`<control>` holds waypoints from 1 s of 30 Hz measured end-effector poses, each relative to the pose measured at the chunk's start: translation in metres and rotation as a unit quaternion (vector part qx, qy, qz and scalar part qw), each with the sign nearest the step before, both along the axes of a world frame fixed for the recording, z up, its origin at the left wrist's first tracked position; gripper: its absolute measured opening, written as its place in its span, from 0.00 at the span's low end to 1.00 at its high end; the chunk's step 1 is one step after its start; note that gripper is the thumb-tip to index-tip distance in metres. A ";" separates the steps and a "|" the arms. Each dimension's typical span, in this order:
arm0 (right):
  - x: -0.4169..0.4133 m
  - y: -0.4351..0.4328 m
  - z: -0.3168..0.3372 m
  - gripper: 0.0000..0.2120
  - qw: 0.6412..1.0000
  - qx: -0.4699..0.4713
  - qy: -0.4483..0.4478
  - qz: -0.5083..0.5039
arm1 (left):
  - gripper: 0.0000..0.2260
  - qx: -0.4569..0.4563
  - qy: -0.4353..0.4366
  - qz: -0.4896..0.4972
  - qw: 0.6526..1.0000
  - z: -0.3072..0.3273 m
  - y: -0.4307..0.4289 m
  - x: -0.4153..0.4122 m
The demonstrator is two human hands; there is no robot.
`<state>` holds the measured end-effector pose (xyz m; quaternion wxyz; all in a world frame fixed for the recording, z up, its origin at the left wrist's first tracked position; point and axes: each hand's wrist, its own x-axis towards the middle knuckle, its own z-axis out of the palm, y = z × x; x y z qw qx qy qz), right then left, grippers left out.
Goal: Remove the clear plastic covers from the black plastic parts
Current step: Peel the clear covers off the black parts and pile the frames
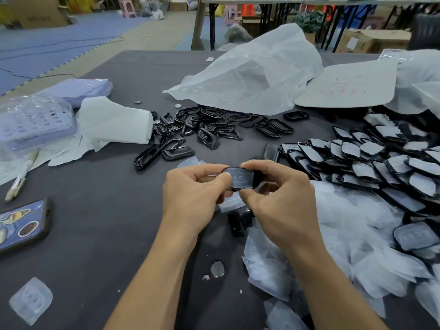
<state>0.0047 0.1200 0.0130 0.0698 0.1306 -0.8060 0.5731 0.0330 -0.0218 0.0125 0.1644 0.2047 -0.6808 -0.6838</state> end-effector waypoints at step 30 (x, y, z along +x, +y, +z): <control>-0.041 0.006 -0.021 0.25 0.924 0.376 0.052 0.040 | 0.20 -0.493 -0.137 0.062 0.857 -0.014 -0.064 -0.035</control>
